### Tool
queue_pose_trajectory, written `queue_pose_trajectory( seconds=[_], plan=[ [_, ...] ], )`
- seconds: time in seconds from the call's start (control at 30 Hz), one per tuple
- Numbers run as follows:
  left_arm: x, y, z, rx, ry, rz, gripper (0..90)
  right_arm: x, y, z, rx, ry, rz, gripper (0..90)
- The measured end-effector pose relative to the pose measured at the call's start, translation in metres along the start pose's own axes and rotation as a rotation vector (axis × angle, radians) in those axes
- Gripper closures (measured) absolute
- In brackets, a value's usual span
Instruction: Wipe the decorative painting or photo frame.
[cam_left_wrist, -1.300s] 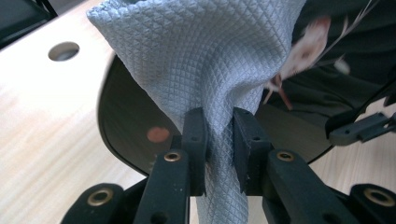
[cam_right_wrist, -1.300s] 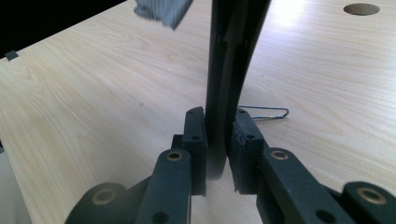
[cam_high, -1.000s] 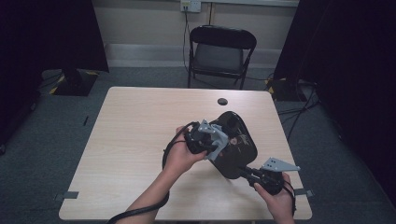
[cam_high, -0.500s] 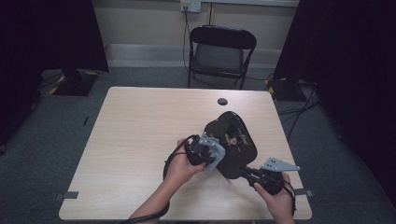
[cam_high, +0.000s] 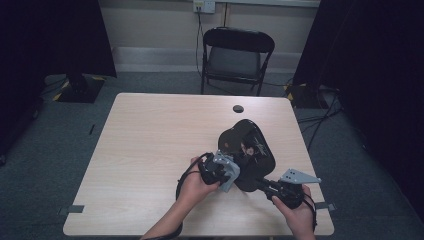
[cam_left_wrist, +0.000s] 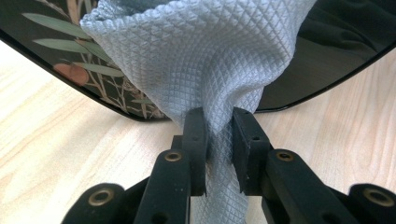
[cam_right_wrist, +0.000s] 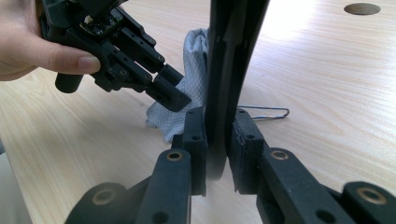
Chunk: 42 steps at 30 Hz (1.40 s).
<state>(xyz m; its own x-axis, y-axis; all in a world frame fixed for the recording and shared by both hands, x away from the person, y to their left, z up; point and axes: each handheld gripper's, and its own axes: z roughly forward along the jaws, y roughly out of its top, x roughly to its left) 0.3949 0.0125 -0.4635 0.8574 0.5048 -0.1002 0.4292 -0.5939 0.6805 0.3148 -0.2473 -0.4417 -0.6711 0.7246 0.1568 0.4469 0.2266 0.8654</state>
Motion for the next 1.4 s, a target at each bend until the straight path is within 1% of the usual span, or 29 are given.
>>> queue_pose_trajectory(
  seconds=[0.07, 0.13, 0.27, 0.47, 0.53, 0.57, 0.6, 0.63, 0.7, 0.73, 0.77, 0.87, 1.0, 1.07, 1.2, 1.4],
  plan=[
    [0.000, 0.001, -0.002, 0.007, -0.003, -0.004, 76.9, 0.000, 0.000, 0.000, -0.001, 0.000, 0.001, 79.0],
    [0.001, 0.003, -0.006, 0.014, 0.005, 0.000, 76.9, 0.000, 0.000, 0.000, -0.001, -0.001, 0.001, 78.9],
    [0.003, 0.013, -0.024, -0.018, 0.008, 0.002, 76.8, 0.000, 0.000, 0.000, -0.004, 0.000, 0.003, 78.9],
    [0.009, 0.040, -0.064, -0.073, 0.047, 0.017, 76.8, 0.000, 0.000, 0.000, -0.005, -0.002, 0.005, 78.9],
    [0.010, 0.050, -0.076, -0.094, 0.050, 0.012, 76.8, 0.000, 0.000, 0.000, -0.004, -0.003, 0.009, 79.0],
    [0.010, 0.055, -0.082, -0.103, 0.056, 0.012, 76.8, 0.000, 0.000, 0.000, -0.005, -0.002, 0.008, 79.0],
    [0.011, 0.060, -0.087, -0.105, 0.065, 0.020, 76.8, 0.000, 0.000, 0.000, -0.005, -0.002, 0.008, 79.0],
    [0.010, 0.066, -0.093, -0.118, 0.071, 0.026, 76.8, 0.000, -0.001, 0.000, -0.007, -0.001, 0.010, 79.0],
    [0.010, 0.075, -0.099, -0.123, 0.073, 0.035, 76.8, 0.000, -0.001, 0.000, -0.007, 0.000, 0.011, 79.0],
    [0.010, 0.079, -0.101, -0.122, 0.071, 0.041, 76.8, 0.000, -0.001, 0.000, -0.007, 0.000, 0.012, 79.0],
    [0.009, 0.082, -0.102, -0.134, 0.069, 0.038, 76.8, 0.000, -0.001, 0.000, -0.007, 0.001, 0.012, 79.1],
    [0.007, 0.095, -0.107, -0.143, 0.067, 0.057, 76.7, 0.000, -0.001, 0.000, -0.007, 0.001, 0.013, 79.1],
    [0.004, 0.110, -0.111, -0.165, 0.067, 0.065, 76.6, -0.001, -0.001, 0.000, -0.008, 0.004, 0.013, 79.1],
    [0.003, 0.114, -0.110, -0.167, 0.064, 0.068, 76.5, -0.001, -0.001, 0.000, -0.006, 0.004, 0.013, 79.2],
    [0.002, 0.116, -0.105, -0.152, 0.070, 0.078, 76.5, -0.001, 0.000, 0.000, -0.005, 0.004, 0.011, 79.2],
    [0.001, 0.112, -0.097, -0.146, 0.067, 0.081, 76.6, -0.001, 0.000, 0.000, -0.003, 0.004, 0.008, 79.1]
  ],
)
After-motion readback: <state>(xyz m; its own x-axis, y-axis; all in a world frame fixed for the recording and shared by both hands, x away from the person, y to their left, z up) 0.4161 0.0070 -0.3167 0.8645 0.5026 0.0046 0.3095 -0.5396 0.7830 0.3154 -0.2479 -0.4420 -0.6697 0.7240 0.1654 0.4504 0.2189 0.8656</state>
